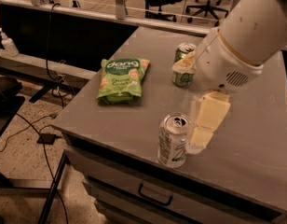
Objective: Pick 7up can
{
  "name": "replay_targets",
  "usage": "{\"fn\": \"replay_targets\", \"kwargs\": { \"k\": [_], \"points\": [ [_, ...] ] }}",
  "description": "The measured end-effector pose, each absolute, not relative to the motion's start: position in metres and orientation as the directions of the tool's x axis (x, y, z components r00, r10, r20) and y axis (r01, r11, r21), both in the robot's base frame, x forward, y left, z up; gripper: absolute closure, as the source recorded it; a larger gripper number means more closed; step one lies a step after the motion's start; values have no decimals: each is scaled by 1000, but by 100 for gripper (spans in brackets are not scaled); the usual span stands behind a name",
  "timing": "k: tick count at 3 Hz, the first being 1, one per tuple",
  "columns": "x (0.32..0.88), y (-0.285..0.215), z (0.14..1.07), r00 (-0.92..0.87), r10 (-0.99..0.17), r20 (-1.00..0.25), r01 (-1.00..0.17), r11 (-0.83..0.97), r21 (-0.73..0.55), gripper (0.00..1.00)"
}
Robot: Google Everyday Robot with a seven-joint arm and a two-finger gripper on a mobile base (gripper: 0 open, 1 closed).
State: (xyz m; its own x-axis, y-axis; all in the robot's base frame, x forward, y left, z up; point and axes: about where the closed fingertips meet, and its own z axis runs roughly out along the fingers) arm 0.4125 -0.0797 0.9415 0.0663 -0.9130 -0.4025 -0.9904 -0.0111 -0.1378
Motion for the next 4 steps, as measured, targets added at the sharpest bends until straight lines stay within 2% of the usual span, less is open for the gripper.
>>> {"fn": "replay_targets", "kwargs": {
  "k": [2,4],
  "points": [
    [411,-81,938,61,-894,-444,-993,-9,-119,0],
    [395,-62,916,156,-871,-465,-988,-145,-59,0]
  ]
}}
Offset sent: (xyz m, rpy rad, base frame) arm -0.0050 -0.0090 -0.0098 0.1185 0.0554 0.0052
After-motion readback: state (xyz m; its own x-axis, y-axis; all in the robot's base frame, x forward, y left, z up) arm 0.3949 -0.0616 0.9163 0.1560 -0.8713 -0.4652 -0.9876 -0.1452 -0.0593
